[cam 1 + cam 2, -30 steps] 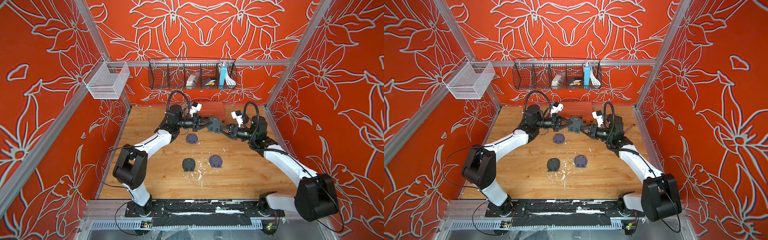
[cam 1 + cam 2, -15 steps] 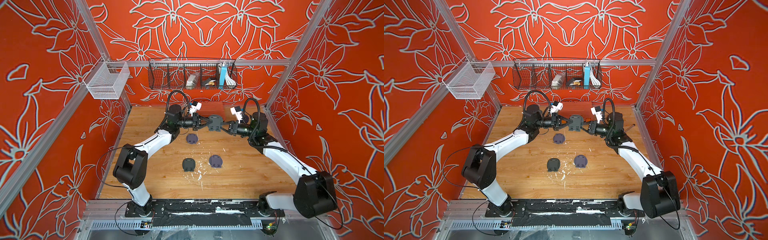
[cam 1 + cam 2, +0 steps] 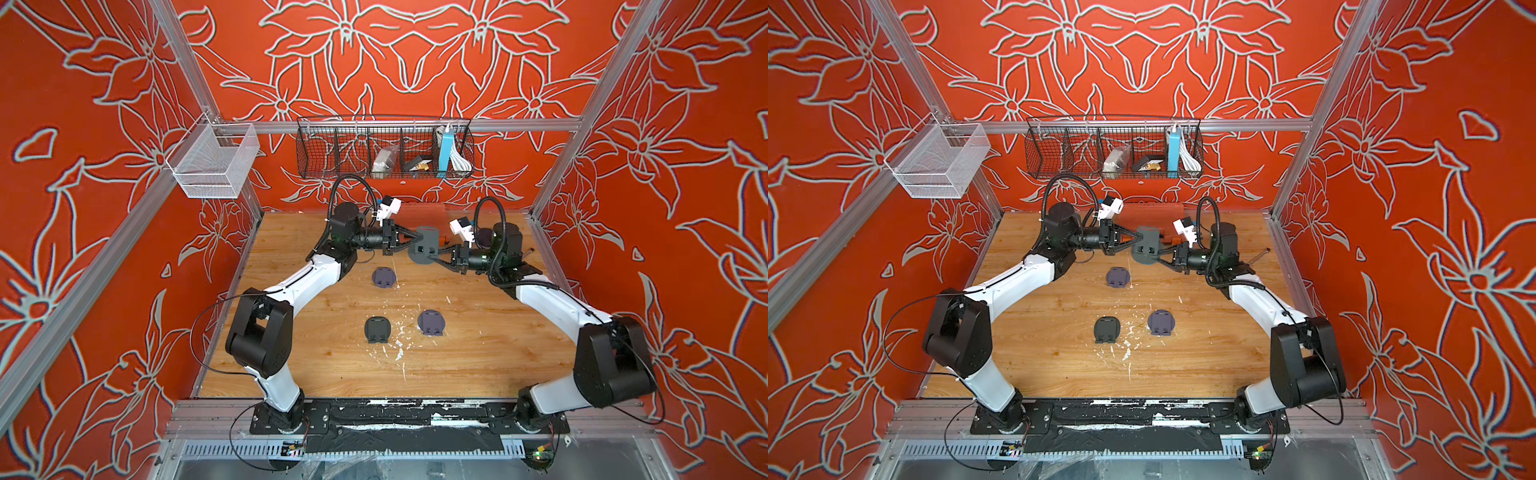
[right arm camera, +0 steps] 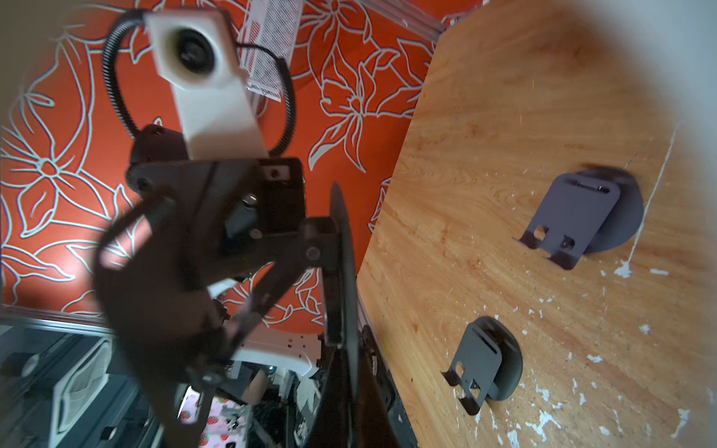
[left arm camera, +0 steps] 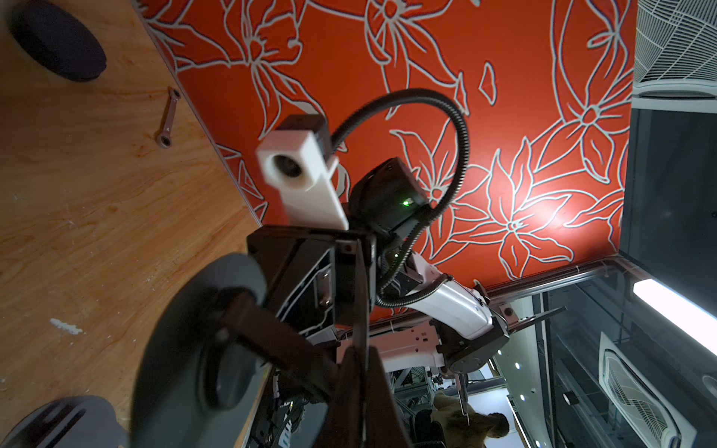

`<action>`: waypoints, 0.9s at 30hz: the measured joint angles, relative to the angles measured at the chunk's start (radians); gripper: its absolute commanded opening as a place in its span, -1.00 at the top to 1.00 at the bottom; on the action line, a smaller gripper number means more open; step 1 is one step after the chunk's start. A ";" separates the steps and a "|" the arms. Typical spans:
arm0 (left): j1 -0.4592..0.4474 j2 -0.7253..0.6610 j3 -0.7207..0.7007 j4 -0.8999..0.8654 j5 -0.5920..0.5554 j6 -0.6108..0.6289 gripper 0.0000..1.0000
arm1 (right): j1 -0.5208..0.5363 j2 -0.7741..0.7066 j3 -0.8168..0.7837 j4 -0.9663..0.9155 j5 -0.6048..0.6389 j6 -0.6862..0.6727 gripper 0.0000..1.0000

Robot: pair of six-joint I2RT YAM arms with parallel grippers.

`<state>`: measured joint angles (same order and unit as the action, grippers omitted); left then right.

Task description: Open the phone stand

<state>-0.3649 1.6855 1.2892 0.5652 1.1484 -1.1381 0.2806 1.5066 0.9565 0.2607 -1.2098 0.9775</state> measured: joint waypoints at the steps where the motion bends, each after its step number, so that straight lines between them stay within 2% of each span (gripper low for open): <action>1: 0.005 -0.005 0.002 -0.006 0.000 0.016 1.00 | 0.003 0.011 0.000 0.000 -0.018 0.000 1.00; 6: 0.014 -0.019 0.022 -0.066 0.010 0.117 1.00 | 0.012 0.031 0.002 0.024 -0.062 0.021 1.00; 13: 0.011 -0.122 -0.019 -0.174 -0.061 0.397 1.00 | 0.023 0.026 -0.008 0.112 -0.093 0.130 1.00; 22: 0.000 -0.154 -0.049 -0.230 -0.111 0.670 1.00 | 0.018 -0.007 0.006 -0.006 -0.069 0.153 1.00; 27: -0.008 -0.161 -0.062 -0.238 -0.135 0.730 1.00 | 0.012 -0.010 0.019 -0.071 -0.066 0.167 1.00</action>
<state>-0.3725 1.5246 1.2270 0.3271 1.0138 -0.4084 0.2928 1.4967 0.9760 0.1894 -1.2755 1.1442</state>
